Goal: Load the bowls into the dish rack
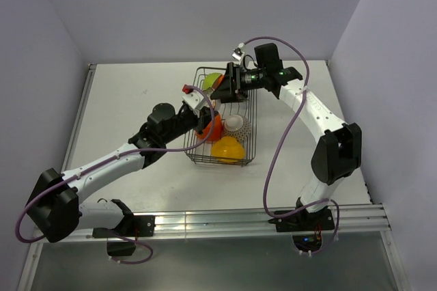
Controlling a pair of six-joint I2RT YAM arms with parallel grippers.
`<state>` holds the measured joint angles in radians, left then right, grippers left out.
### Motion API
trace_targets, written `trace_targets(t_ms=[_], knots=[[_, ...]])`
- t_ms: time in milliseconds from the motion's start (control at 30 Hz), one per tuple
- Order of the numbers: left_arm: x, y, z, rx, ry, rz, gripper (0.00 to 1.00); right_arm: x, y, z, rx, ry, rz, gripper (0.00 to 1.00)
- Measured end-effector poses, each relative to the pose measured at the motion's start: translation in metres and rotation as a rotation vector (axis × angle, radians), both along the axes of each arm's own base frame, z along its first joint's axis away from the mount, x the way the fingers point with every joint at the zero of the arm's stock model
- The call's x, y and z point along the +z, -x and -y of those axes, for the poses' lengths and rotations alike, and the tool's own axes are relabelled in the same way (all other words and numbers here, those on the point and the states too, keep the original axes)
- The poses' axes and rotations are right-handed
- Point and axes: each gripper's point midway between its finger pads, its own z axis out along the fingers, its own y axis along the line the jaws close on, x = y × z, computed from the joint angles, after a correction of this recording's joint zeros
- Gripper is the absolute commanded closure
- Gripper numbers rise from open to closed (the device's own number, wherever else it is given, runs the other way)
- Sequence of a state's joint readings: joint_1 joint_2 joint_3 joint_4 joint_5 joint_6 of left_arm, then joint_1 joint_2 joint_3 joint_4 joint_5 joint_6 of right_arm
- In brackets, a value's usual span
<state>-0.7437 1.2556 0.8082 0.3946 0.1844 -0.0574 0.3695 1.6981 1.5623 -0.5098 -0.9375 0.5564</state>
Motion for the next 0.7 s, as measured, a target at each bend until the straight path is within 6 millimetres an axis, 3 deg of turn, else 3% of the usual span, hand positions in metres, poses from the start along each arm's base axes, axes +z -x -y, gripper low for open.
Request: trace_targets(t_ms=[100, 133, 433, 700], knots=[[-0.003, 0.000, -0.001, 0.000, -0.017, 0.000, 0.87, -0.003, 0.000, 0.000, 0.005, 0.001, -0.011, 1.00], [-0.004, 0.000, -0.001, 0.001, -0.021, -0.002, 0.80, -0.003, 0.001, 0.000, 0.006, 0.002, -0.014, 1.00], [-0.006, 0.002, 0.000, -0.014, -0.027, -0.007, 0.54, -0.003, 0.003, -0.001, 0.027, -0.003, 0.000, 1.00], [-0.012, 0.004, -0.001, -0.021, -0.042, -0.024, 0.47, -0.004, 0.002, -0.001, 0.030, -0.002, 0.008, 1.00]])
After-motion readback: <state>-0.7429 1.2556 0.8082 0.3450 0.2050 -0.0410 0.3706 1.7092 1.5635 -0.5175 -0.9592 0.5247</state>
